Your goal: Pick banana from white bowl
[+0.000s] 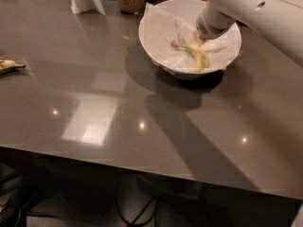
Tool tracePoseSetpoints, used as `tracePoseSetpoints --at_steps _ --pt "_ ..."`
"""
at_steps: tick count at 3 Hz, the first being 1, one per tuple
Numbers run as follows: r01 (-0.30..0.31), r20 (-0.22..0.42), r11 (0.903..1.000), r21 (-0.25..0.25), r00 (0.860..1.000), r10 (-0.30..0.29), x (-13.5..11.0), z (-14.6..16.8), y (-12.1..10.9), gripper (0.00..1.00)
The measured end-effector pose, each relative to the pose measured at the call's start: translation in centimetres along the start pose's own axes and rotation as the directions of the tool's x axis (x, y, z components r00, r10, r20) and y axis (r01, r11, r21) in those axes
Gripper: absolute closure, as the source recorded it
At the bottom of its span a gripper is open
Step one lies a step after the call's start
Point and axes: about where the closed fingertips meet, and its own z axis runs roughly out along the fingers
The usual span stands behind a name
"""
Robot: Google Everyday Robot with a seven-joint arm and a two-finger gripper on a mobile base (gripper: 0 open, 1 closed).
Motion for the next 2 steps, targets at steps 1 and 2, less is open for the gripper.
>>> tracePoseSetpoints --at_steps 1,2 --pt "0.017 0.049 0.9998 0.007 0.999 -0.017 -1.5 -2.1 0.0 1.00" --pt "0.020 0.078 0.9998 0.000 0.997 -0.020 -2.3 -3.7 0.0 1.00"
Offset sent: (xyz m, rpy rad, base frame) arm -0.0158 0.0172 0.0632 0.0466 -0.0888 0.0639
